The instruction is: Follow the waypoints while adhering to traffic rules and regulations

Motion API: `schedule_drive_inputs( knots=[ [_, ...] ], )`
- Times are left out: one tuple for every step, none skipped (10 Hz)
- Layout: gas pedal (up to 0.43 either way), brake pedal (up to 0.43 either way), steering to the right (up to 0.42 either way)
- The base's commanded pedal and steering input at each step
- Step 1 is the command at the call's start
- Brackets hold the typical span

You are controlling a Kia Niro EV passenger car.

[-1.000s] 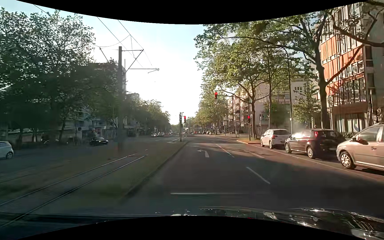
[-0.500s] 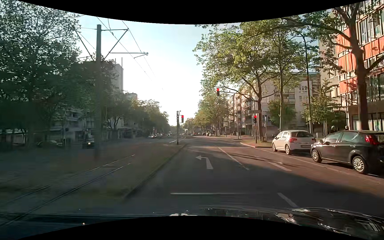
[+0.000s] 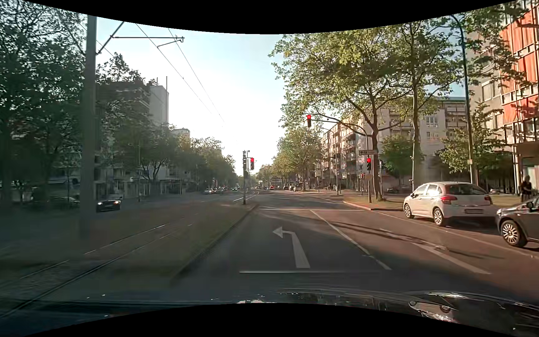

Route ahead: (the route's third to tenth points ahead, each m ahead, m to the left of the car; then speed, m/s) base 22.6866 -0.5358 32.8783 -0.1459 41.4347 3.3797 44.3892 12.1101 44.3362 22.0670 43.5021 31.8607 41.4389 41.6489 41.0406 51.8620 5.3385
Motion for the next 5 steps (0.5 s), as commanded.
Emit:
schedule_drive_inputs(
  knots=[
    [0.000,0.146,0.003],
    [0.000,0.146,0.003],
    [0.000,0.140,0.003],
    [0.000,0.140,0.003],
    [0.000,0.140,0.003]
  ],
)
